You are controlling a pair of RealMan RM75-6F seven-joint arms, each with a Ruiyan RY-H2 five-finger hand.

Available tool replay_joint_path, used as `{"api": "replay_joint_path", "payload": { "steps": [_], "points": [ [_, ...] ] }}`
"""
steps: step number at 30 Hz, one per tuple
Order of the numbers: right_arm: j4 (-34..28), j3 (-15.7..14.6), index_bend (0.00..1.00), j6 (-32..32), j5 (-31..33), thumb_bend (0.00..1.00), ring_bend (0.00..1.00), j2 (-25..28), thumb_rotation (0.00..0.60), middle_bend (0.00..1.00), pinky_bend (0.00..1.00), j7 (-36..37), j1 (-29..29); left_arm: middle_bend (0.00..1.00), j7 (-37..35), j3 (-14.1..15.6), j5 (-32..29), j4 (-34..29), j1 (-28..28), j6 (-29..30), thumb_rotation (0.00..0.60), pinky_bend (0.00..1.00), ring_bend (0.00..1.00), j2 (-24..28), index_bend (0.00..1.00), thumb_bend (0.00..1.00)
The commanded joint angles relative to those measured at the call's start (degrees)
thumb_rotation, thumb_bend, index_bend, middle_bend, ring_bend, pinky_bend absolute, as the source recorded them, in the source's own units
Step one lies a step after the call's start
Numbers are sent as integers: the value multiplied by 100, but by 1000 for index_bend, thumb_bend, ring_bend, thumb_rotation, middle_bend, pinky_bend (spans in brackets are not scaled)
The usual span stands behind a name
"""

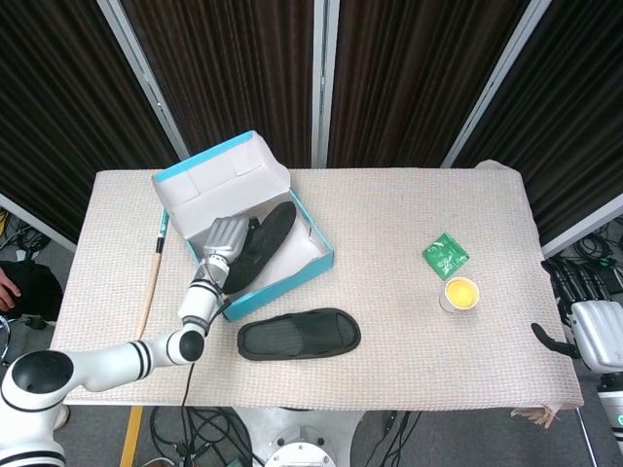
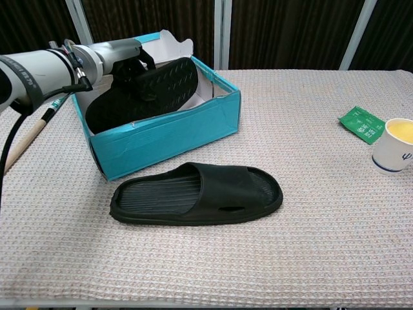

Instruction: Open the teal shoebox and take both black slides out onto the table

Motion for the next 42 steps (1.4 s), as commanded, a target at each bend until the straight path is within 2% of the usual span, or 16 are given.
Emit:
{"api": "replay_joint_path", "payload": {
  "steps": [1, 11, 18, 22, 27, 34, 36, 37, 39, 41, 42],
  "points": [
    [-3, -3, 48, 11, -6, 171, 0, 3, 600, 58, 0, 1, -6, 575, -337, -107, 324, -39, 110, 109, 600, 743, 568, 19, 493, 417],
    [-8, -4, 48, 41, -16, 172, 0, 5, 600, 58, 0, 1, -18, 575, -783, -387, 1158, -735, 281, 645, 600, 732, 567, 431, 494, 418],
    [1, 1, 48, 12, -12, 172, 0, -17, 600, 58, 0, -17, 5, 570, -1182, -384, 2202, -1393, 373, 1147, 600, 722, 561, 539, 494, 418],
    [2, 5, 48, -14, 6, 172, 0, -23, 600, 58, 0, -25, 18, 570, -1282, -279, 2656, -1776, 324, 1151, 600, 712, 561, 524, 493, 417],
    [1, 3, 48, -36, 13, 173, 0, -24, 600, 58, 0, -29, 28, 569, -1005, -163, 2786, -1939, 81, 905, 600, 704, 558, 330, 490, 417],
    [-2, 5, 48, -18, 13, 173, 0, -10, 600, 58, 0, -18, 21, 565, -394, -99, 2595, -1515, -308, 648, 600, 670, 549, -188, 485, 420],
    [-3, 3, 48, -19, 18, 172, 0, -8, 600, 58, 0, -14, 18, 546, -231, -85, 2445, -1390, -414, 491, 600, 626, 517, -276, 457, 402],
    [-2, 4, 48, -18, 19, 171, 0, -8, 600, 58, 0, -12, 18, 510, -157, -78, 2372, -1366, -455, 421, 600, 582, 472, -296, 410, 363],
    [6, 2, 48, -8, 17, 172, 0, -13, 600, 58, 0, -2, 12, 394, -19, -65, 2229, -1366, -524, 311, 600, 472, 344, -326, 276, 263],
    [12, 2, 48, -2, 16, 172, 0, -15, 600, 58, 0, 6, 8, 222, 82, -87, 2121, -1400, -555, 312, 597, 296, 155, -330, 120, 164],
    [11, 0, 48, 1, 12, 172, 0, -13, 600, 58, 0, 8, 7, 185, 98, -103, 2131, -1405, -556, 362, 583, 253, 115, -337, 98, 146]
  ]
}}
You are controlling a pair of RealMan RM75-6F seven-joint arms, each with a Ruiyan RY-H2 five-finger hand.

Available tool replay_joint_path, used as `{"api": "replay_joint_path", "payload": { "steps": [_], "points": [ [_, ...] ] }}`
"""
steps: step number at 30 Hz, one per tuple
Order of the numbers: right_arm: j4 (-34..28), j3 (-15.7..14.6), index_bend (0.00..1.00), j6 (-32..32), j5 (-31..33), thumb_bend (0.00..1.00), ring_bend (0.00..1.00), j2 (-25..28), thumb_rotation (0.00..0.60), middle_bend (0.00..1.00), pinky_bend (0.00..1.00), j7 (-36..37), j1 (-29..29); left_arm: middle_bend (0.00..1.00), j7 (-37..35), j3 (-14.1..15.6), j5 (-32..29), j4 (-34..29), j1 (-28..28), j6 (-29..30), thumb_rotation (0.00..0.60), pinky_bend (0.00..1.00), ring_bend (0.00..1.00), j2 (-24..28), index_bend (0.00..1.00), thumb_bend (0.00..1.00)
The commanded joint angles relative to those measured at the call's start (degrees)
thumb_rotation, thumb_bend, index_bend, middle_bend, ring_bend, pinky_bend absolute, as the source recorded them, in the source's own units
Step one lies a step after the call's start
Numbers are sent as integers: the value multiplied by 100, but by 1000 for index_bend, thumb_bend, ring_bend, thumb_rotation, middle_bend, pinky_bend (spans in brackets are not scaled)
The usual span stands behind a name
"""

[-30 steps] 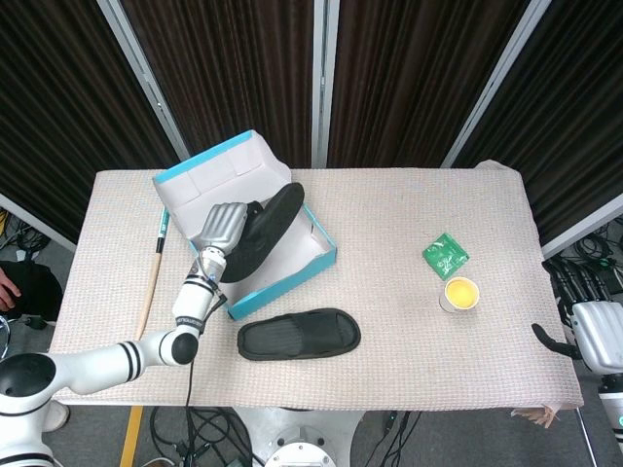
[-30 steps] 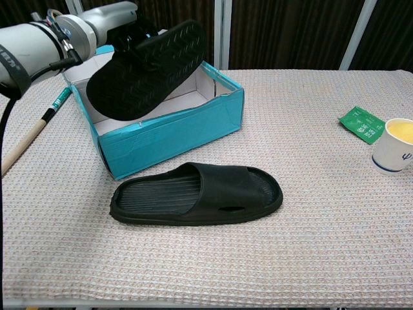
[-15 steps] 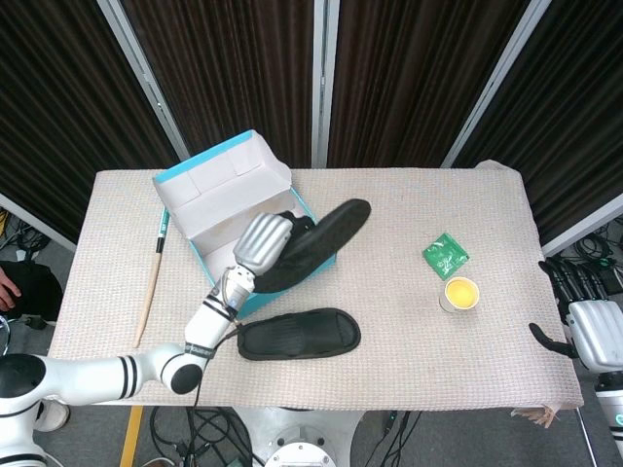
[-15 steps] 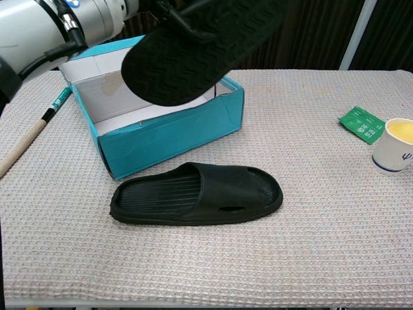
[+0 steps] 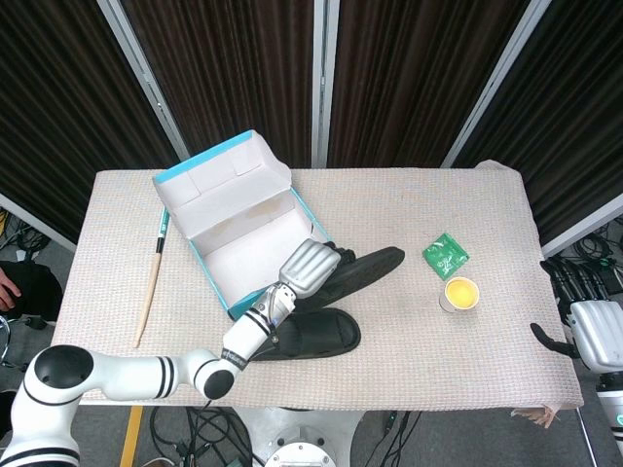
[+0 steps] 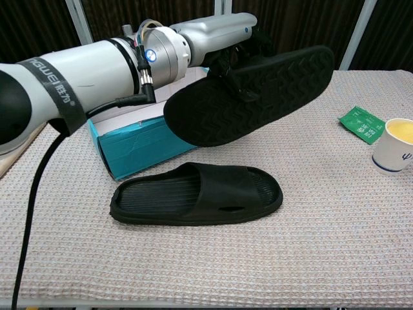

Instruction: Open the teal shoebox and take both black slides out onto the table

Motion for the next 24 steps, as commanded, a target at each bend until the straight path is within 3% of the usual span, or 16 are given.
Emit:
{"api": "replay_joint_path", "payload": {
  "steps": [1, 4, 8, 9, 12, 13, 19, 24],
  "points": [
    [0, -1, 48, 10, -10, 172, 0, 7, 600, 58, 0, 6, -3, 148, 78, -40, -14, -6, -37, 118, 545, 211, 76, -38, 81, 129],
    [-9, 4, 48, 23, -16, 172, 0, 21, 600, 58, 0, 10, -4, 110, 25, -14, 39, -81, 30, 160, 443, 161, 34, 65, 68, 114],
    [-20, 2, 48, 31, -40, 171, 0, 21, 600, 58, 0, 5, 0, 102, -92, -88, -97, -397, 165, 162, 416, 143, 29, 382, 65, 101],
    [-24, 1, 49, 37, -51, 172, 0, 20, 600, 58, 0, 7, 2, 101, -116, -97, -117, -487, 211, 174, 428, 142, 29, 486, 65, 101],
    [-26, -4, 48, 46, -63, 172, 0, 29, 600, 58, 0, 17, -4, 101, -131, -93, -212, -814, 429, 300, 575, 143, 29, 915, 65, 101],
    [-28, -3, 48, 41, -53, 172, 0, 35, 600, 58, 0, 19, -3, 101, -110, -74, -281, -960, 537, 355, 599, 144, 28, 1129, 66, 102],
    [-6, -18, 48, 7, -50, 176, 0, 16, 600, 62, 0, 66, 2, 109, -424, 86, -437, -1522, 1349, 827, 600, 145, 30, 2240, 120, 115],
    [70, -24, 49, -22, 1, 192, 0, -24, 600, 67, 0, 135, -7, 118, -1056, 319, -157, -1460, 2236, 1472, 600, 146, 30, 2960, 146, 147]
  ]
}}
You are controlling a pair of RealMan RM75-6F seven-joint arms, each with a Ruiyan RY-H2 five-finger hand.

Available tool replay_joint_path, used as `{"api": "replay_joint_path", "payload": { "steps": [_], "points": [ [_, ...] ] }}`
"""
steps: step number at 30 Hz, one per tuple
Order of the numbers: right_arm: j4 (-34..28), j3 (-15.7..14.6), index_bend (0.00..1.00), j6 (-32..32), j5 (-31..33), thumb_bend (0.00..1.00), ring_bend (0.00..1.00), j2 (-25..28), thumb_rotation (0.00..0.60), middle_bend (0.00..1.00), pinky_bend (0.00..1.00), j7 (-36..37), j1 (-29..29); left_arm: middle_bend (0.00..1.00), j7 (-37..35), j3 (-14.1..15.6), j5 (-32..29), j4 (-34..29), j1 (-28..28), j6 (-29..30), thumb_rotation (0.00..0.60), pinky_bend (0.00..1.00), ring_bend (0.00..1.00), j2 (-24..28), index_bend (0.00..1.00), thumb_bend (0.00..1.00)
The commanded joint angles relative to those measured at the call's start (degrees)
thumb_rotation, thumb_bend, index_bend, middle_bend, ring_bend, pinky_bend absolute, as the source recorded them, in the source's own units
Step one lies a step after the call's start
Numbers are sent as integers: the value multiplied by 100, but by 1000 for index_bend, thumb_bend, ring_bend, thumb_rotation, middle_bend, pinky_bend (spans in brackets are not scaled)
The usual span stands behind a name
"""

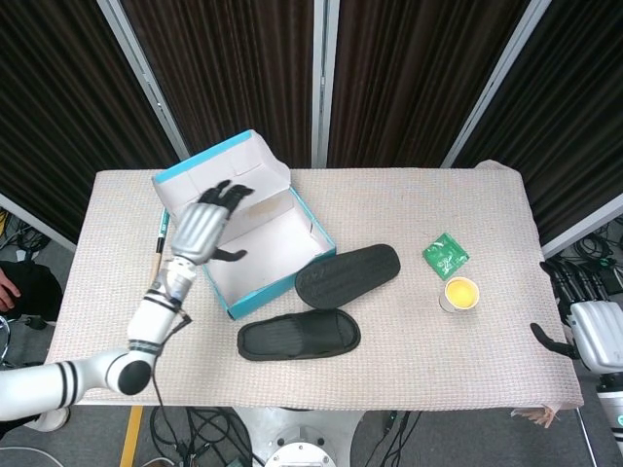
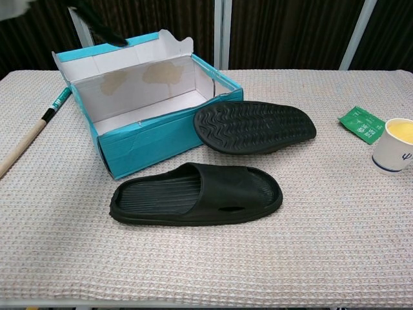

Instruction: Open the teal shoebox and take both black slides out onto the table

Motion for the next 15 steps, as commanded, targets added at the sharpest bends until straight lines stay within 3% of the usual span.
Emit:
{"api": "replay_joint_path", "payload": {
  "steps": [1, 8, 15],
  "points": [
    [37, 1, 49, -15, 21, 192, 0, -22, 600, 67, 0, 35, 0, 118, -598, 285, 245, 20, 832, 657, 600, 146, 30, 650, 146, 149],
    [242, 18, 48, -46, 106, 191, 0, -106, 600, 67, 0, 195, -5, 123, -1093, 1135, 1007, 446, 2080, 1485, 600, 141, 30, 1196, 157, 155],
    [378, -31, 49, -114, 184, 195, 0, -189, 600, 59, 0, 233, -47, 123, -1277, 1864, 1854, 242, 3141, 2394, 600, 128, 30, 1445, 162, 155]
  ]
}}
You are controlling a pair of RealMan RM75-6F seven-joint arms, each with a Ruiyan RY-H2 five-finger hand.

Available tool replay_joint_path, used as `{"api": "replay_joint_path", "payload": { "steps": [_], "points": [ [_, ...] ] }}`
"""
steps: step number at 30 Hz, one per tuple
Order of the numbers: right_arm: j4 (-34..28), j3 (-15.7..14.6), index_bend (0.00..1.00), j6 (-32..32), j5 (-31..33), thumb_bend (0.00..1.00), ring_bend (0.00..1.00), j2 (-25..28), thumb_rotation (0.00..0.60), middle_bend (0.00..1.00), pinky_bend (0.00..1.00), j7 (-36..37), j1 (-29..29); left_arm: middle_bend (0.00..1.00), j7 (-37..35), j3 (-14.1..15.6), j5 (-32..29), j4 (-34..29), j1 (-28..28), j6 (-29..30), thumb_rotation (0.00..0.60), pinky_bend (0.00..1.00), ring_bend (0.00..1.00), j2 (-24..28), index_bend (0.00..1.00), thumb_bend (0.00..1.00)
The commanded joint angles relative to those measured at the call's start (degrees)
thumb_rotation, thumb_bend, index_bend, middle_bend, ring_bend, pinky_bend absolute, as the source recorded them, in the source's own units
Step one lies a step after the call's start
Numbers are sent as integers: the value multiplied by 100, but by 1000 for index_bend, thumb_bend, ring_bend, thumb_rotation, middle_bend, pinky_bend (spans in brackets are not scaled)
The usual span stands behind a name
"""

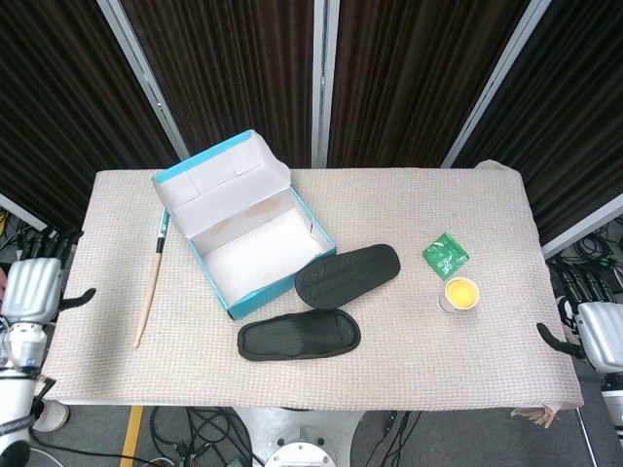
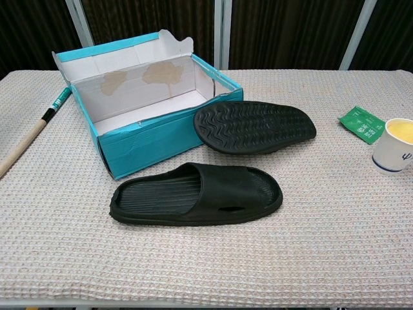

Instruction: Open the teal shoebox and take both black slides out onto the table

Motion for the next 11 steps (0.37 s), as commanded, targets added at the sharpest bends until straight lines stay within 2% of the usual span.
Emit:
{"api": "replay_joint_path", "payload": {
  "steps": [1, 7, 11],
  "points": [
    [12, -48, 49, -33, 5, 200, 0, 6, 600, 54, 0, -6, -31, 123, -142, 351, 477, -93, 586, 615, 600, 125, 30, 100, 161, 156],
    [64, -25, 48, 279, -34, 207, 0, -77, 600, 36, 0, -117, -171, 123, 54, 576, 1038, 160, 1383, 1654, 600, 112, 29, -274, 162, 155],
    [93, 9, 49, 542, -125, 206, 0, -206, 600, 39, 0, -226, -247, 123, 327, 697, 1108, 59, 1723, 1869, 600, 108, 30, -294, 162, 156]
  ]
}}
